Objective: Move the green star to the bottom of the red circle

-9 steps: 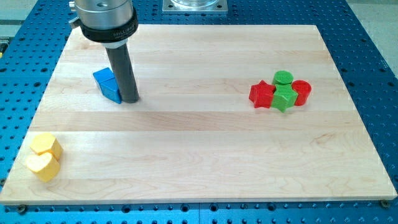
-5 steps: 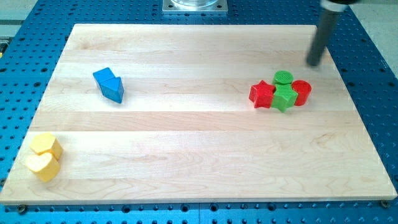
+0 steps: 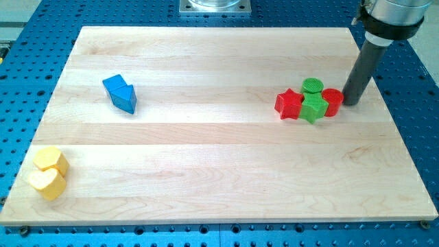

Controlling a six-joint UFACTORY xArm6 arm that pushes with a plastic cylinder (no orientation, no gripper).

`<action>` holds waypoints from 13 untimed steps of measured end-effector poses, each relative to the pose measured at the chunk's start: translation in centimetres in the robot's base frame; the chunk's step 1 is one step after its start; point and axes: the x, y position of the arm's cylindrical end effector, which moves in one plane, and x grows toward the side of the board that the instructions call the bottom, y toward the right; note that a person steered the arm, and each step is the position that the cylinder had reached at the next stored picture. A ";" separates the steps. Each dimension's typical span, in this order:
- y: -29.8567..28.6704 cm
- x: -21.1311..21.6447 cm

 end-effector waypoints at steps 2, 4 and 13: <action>0.5 2.1; -0.6 0.0; -12.6 3.4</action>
